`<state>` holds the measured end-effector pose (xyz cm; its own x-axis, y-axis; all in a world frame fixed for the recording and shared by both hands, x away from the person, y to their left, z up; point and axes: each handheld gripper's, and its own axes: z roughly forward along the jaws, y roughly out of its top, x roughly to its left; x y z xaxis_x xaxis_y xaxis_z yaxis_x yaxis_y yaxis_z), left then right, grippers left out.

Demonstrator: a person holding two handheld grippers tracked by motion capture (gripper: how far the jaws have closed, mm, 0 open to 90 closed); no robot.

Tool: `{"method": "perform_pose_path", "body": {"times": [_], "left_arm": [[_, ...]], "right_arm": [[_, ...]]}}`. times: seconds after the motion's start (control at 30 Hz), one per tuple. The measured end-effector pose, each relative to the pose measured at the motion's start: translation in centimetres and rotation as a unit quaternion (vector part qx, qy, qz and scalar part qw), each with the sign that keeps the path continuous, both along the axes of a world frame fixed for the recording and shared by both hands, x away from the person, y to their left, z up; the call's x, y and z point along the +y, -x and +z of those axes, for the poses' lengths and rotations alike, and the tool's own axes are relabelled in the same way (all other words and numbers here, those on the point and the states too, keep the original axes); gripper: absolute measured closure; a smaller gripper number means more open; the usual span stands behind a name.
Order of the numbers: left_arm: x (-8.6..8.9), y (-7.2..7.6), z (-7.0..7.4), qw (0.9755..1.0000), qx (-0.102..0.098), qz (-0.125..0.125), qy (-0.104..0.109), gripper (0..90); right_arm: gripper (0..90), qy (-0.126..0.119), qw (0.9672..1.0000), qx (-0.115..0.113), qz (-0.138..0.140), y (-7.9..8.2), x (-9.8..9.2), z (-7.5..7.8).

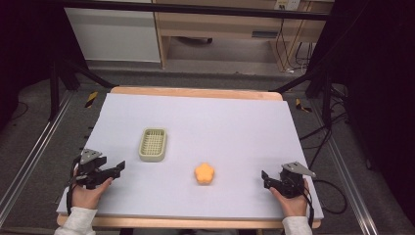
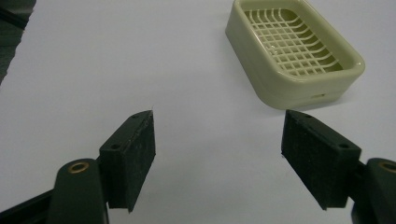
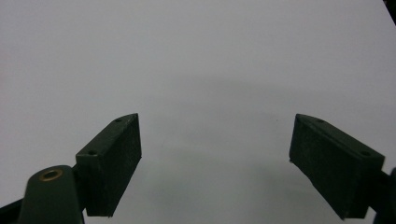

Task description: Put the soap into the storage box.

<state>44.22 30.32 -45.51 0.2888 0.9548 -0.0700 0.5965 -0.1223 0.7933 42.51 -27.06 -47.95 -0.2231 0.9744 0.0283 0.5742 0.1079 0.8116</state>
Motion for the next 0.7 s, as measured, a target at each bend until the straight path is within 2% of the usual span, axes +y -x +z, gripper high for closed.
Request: {"method": "perform_pose_path", "body": {"times": [0.37,0.5,0.7], "left_arm": [[-0.7,0.2,0.4,0.9999,-0.002,-0.011,0.001,26.5],[-1.3,0.3,0.6,0.9997,-0.002,-0.023,0.006,26.6],[-2.4,0.6,0.9,0.9990,-0.004,-0.043,0.002,26.5]], "right_arm": [[17.9,0.001,1.0000,-0.002,0.004,0.2,0.2,0.0],[18.2,0.003,1.0000,-0.003,0.007,0.2,0.3,0.0],[18.9,0.000,1.0000,-0.002,0.009,0.2,0.4,0.0]]}}
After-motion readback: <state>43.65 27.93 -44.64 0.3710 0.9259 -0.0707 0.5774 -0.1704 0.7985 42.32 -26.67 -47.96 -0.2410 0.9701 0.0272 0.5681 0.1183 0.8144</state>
